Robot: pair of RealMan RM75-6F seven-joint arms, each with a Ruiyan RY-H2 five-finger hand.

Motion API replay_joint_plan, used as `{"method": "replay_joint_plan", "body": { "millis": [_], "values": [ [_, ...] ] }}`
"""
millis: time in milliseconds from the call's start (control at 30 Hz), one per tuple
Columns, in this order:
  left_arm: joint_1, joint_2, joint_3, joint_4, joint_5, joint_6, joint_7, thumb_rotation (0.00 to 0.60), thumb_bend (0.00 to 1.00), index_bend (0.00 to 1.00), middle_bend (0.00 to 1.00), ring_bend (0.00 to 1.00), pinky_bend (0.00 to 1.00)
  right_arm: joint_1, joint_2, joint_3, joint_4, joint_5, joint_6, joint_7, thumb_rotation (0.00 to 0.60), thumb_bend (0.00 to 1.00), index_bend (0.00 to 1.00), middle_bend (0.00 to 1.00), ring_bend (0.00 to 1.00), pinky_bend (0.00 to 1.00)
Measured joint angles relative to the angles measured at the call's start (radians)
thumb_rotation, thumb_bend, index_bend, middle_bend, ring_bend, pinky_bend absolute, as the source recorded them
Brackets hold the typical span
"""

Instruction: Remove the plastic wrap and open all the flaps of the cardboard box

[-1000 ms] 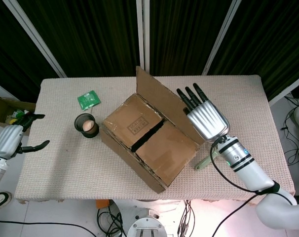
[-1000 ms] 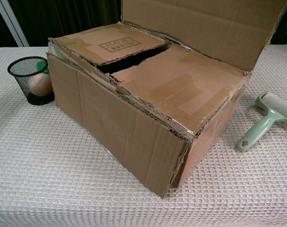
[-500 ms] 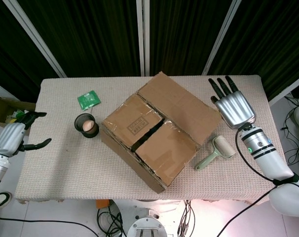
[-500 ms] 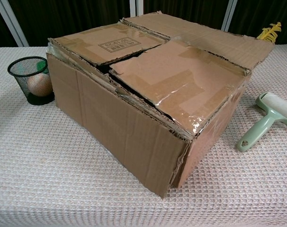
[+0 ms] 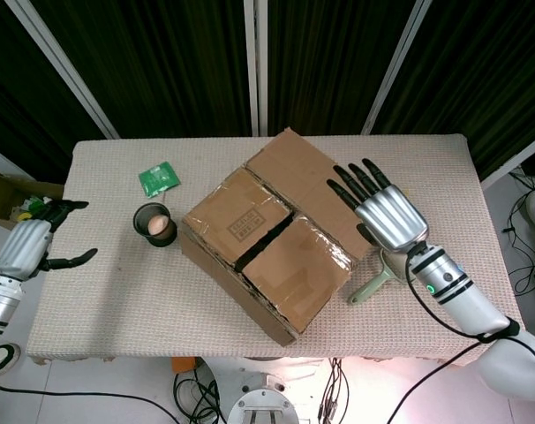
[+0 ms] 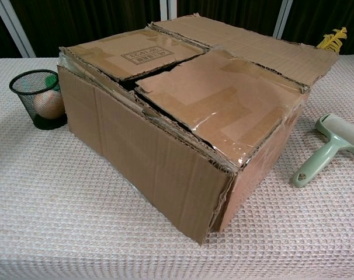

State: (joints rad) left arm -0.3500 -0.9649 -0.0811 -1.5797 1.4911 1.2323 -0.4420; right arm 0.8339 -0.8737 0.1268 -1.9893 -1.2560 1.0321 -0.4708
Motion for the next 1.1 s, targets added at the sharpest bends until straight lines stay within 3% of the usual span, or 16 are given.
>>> {"method": "replay_joint_plan", "body": {
  "millis": [233,667,833,1100],
  "values": [
    [0.009,-0.002,0.004,0.016,0.007,0.013,-0.025,0.257,0.16,0.16,0.2,0.12,0.23,0.035,-0.167,0.036,0.047,0.047,0.008,-0.087,0.6,0.0,0.0,0.0,0.0,0.0],
    [0.018,-0.009,0.021,0.067,0.034,0.023,-0.119,0.253,0.16,0.16,0.2,0.12,0.23,0.142,-0.508,0.085,0.24,0.15,0.019,-0.237,0.6,0.0,0.0,0.0,0.0,0.0],
    [0.017,-0.012,0.026,0.092,0.048,0.027,-0.139,0.218,0.15,0.16,0.2,0.12,0.23,0.164,-0.582,0.082,0.307,0.149,0.019,-0.258,0.6,0.01,0.0,0.0,0.0,0.0],
    [0.019,-0.015,0.027,0.113,0.05,0.039,-0.142,0.217,0.16,0.16,0.2,0.12,0.23,0.185,-0.66,0.079,0.393,0.139,0.0,-0.244,0.6,0.02,0.0,0.0,0.0,0.0]
  ]
}}
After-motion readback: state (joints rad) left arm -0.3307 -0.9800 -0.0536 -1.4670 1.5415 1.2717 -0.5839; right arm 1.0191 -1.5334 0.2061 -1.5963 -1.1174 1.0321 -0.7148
